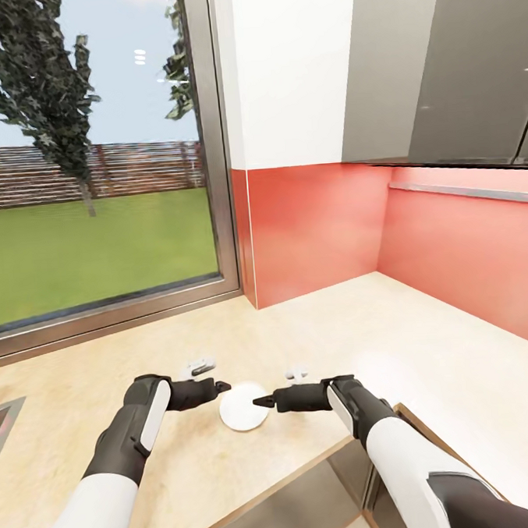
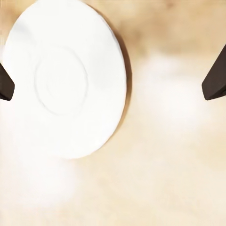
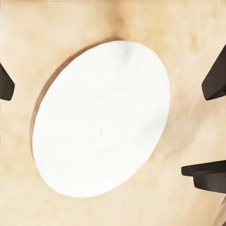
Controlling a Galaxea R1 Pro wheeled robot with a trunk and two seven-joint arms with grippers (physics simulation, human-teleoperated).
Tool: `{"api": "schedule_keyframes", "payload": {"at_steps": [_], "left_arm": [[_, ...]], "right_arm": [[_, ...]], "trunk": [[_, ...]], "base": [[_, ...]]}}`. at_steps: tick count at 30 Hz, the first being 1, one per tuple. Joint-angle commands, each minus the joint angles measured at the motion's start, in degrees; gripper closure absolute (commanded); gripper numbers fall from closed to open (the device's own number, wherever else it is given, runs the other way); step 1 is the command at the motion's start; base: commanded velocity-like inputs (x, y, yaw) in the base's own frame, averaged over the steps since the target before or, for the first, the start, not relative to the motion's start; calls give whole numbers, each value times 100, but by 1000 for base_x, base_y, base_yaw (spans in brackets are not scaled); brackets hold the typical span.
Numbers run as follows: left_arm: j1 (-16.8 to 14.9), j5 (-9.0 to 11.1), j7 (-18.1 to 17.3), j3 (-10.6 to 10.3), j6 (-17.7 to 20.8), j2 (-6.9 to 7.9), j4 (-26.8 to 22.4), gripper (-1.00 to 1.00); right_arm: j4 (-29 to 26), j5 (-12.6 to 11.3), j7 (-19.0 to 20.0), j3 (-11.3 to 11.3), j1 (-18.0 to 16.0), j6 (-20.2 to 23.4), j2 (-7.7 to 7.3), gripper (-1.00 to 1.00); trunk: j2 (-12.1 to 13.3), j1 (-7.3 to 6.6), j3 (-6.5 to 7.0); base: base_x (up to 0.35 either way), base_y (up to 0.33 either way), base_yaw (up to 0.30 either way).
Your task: Set up a coffee station on the kitchen countertop: keep the coffee maker on the countertop, move the bottle of coffee from the kitchen shelf to the counter next to the coffee maker, place a paper coffee filter on top of the coffee maker, put the saucer next to the coffee maker with the coffee cup on the saucer, and place the electric kettle next to the coffee maker.
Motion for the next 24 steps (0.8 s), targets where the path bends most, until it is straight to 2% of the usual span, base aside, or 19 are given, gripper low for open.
{"api": "schedule_keyframes", "payload": {"at_steps": [1, 3, 9, 16, 24], "left_arm": [[-2, -31, -43, 23, 30, -8, 3, -100], [6, -5, -46, 26, 31, -11, 76, -100], [3, 276, -44, 28, -131, -5, 395, -100], [3, 337, -43, 28, -262, -12, 475, -100], [3, 521, -43, 28, -272, -10, 478, -100]], "right_arm": [[0, 56, 36, -50, -4, 36, 7, -100], [21, 56, 37, -52, -4, 35, 7, -100], [41, 63, 28, -53, -4, 34, 7, -100], [75, 72, 20, -53, -3, 6, 7, -100], [278, 72, 12, -53, -2, -324, 7, -100]], "trunk": [[-9, 2, -10], [-9, 2, -10], [-9, 2, -10], [-9, 2, -10], [-9, 2, -10]], "base": [[0, 0, 0], [0, 0, 0], [0, 0, 0], [0, 0, 0], [0, 0, 0]]}}
